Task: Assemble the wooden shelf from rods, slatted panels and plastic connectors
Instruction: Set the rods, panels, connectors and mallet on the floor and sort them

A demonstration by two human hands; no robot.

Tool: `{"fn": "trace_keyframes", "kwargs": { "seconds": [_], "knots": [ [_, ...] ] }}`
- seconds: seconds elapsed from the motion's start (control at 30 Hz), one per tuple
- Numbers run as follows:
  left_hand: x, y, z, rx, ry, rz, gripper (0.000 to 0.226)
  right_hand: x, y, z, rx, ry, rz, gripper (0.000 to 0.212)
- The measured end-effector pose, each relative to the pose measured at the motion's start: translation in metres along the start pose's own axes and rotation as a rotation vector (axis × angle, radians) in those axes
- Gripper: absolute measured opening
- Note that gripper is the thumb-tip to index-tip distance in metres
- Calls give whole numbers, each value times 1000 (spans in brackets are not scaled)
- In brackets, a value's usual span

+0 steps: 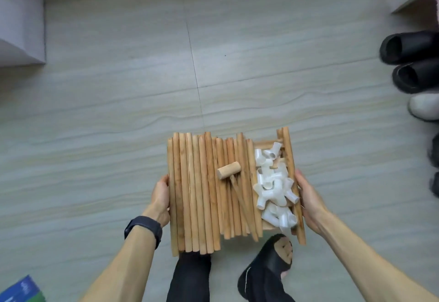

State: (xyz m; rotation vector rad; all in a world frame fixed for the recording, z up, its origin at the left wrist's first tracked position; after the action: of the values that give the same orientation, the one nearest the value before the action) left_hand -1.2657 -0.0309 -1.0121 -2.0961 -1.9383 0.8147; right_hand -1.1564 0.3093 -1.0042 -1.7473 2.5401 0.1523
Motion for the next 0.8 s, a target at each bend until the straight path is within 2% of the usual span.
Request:
{"fn": "trace_keyframes", "kwargs": {
  "seconds": [0.13,0.27,0.53,0.7,0.77,0.8],
  "knots": [
    [14,52,49,-45,-9,-28,39,5,-4,72,6,77,5,77],
    [28,73,98,-14,9,-28,41,17,-1,125,-9,63,21,89],
    [36,80,137,31,39,43,45,37,-2,160,-19,-93,-54,69],
    [34,76,132,13,52,137,62,43,-5,146,-56,-93,-130,52],
    [36,72,124,52,57,225,60,48,-9,139,-109,-213,-244,53],
    [39,69,118,88,58,290,57,50,-12,135,-163,-366,-346,58]
  ]
}}
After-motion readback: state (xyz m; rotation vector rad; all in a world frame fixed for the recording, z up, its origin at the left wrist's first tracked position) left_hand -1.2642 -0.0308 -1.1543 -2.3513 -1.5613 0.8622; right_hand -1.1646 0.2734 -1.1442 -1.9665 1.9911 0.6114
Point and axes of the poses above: each hand's wrist, its own z-axis towards the middle knuckle, its own x-axis out of the palm, y = z × x, the point moved 1 cm from there along z, towards the middle knuckle, and after that the axes turned 15 degrees about x, right-handed, at the moved point
